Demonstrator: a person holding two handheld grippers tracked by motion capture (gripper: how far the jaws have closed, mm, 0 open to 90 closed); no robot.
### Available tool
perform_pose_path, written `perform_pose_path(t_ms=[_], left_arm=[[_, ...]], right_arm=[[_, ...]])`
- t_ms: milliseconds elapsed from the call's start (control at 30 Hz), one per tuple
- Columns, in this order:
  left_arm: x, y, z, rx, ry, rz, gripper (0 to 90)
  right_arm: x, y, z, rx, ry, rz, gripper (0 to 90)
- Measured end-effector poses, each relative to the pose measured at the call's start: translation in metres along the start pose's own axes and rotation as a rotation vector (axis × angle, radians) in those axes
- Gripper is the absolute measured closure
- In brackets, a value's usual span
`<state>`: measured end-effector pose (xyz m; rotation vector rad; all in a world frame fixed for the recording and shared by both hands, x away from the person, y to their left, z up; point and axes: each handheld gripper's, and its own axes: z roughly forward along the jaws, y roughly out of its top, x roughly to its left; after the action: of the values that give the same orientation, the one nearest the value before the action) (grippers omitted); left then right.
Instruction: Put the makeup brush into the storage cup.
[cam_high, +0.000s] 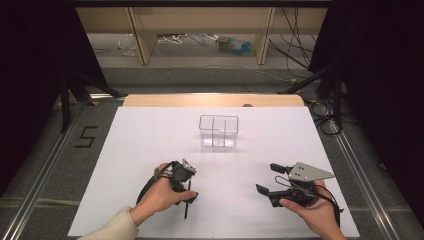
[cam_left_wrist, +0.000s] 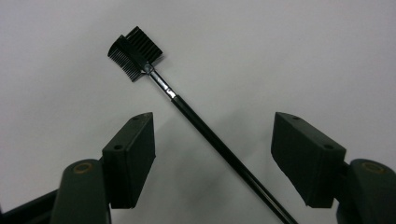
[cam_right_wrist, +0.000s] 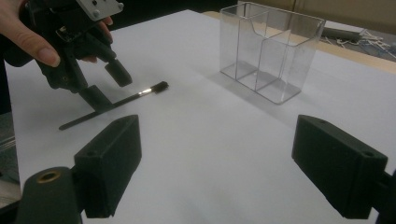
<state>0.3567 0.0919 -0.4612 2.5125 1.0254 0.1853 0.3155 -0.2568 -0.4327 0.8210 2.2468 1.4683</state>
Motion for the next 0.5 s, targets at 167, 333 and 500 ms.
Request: perform_pose_path(t_ms=[167,333,500], left_arm=[[0.0002,0.0013,0.0032,0.017,0.004,-0.004,31.1],[0.0029,0.0018,0.0045,0.056,-0.001,0.023,32.5],[0.0032,0.0005,0.0079,0.061,0.002,0.003,33.3]], right_arm=[[-0.0005,0.0,-0.0002,0.004,0.002,-0.002,17.1],[-0.0004,-0.0001,-0.0001,0.005,0.005,-0.001,17.3],[-0.0004,-0.0005,0.0009,-0.001,0.01,0.005,17.7]])
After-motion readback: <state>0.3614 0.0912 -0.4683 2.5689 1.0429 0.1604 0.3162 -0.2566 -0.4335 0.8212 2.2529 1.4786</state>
